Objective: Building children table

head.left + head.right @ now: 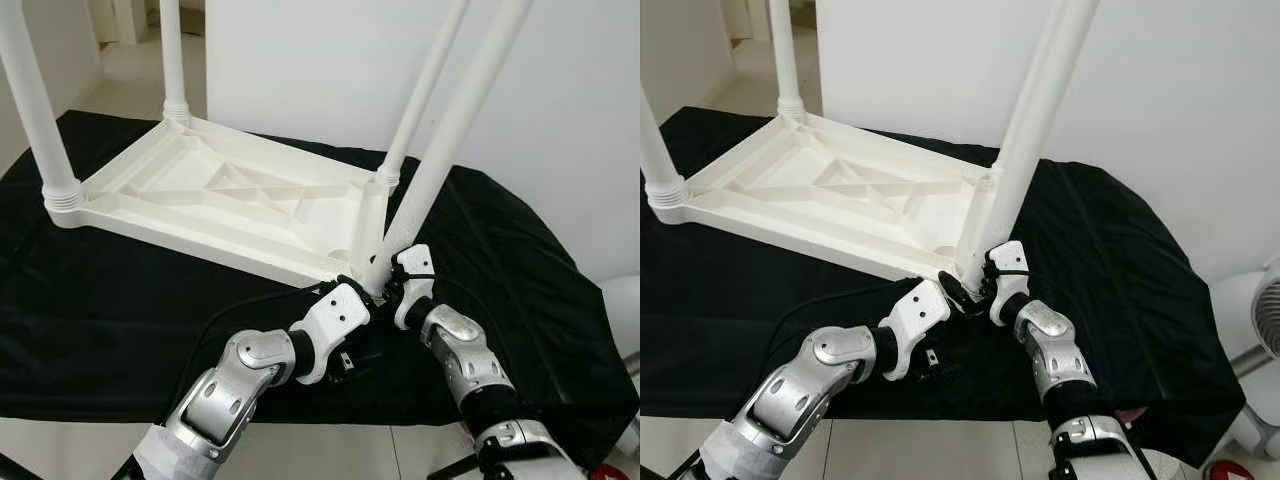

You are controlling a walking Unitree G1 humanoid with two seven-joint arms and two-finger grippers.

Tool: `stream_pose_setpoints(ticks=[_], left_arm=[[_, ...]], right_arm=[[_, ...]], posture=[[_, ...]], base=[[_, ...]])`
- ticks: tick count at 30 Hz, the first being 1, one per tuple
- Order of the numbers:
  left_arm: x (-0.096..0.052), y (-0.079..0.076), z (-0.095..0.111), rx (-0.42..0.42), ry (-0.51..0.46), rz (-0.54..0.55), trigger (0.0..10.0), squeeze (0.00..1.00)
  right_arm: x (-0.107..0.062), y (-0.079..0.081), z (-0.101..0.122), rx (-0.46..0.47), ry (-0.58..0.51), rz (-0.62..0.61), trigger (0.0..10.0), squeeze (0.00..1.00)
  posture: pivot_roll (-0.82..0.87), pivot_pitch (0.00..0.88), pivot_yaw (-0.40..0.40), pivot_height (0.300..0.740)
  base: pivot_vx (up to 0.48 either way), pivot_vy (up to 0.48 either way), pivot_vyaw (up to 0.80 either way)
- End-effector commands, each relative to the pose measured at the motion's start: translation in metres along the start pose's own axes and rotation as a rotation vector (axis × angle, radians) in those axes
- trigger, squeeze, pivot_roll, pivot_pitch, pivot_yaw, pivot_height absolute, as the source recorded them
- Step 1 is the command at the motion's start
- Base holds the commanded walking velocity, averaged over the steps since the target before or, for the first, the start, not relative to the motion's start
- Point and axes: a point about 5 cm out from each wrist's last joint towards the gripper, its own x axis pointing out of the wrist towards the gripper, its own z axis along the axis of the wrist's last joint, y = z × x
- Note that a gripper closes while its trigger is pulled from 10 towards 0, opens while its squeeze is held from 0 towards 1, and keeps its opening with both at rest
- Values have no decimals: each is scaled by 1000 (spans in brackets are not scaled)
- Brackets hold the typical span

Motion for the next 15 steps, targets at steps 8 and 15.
stream_pose_setpoints(ticks=[8,15], left_arm=[[1,1,3,5,3,4,10000,0],[2,0,3,6,3,-1,10000,0]], right_arm=[[-1,-4,-13,-9,65,50,0,0],[-3,-6,-15,-2,65,46,0,0]], posture=[[55,0,-145,740],[48,0,-139,740]], base=[[0,0,0],[0,0,0]])
